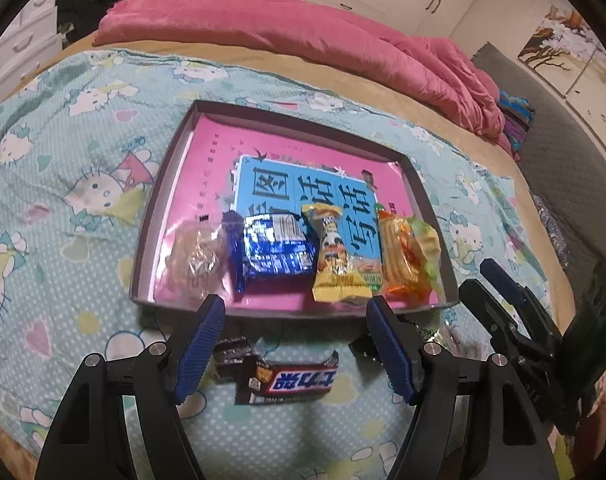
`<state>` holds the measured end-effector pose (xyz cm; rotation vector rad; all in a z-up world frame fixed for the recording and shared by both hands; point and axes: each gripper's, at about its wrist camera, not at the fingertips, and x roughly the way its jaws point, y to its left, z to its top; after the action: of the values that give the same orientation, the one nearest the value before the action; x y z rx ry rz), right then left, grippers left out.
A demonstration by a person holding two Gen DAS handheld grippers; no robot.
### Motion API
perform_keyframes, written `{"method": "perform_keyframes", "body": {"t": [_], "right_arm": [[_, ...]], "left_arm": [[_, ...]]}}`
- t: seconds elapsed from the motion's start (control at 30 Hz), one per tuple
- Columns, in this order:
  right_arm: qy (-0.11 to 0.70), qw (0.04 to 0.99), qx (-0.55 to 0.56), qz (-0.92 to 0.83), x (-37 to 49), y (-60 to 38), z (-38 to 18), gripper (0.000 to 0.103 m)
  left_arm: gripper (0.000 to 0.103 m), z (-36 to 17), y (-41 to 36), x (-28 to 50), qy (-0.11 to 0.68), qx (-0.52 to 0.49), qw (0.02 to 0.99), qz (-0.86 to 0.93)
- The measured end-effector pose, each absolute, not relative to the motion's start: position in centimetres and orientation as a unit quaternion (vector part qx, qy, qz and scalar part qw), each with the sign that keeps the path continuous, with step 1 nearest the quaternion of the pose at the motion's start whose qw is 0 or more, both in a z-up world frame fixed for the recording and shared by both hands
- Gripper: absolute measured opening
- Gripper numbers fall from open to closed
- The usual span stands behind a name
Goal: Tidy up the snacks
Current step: 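Move both tools toward the chocolate bar and dark packets beside the tray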
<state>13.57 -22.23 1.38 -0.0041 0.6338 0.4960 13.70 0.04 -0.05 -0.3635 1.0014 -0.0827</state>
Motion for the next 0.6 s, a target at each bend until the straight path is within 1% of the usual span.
{"method": "perform_keyframes", "body": {"t": [0.6], "right_arm": [[0.320,0.917,-0.012,0.238,11.6,-22.0,1.1,0.075]], "left_arm": [[0.075,-0.5,-0.9,12.3,0.491,-0.170,0.853,-0.050]]}}
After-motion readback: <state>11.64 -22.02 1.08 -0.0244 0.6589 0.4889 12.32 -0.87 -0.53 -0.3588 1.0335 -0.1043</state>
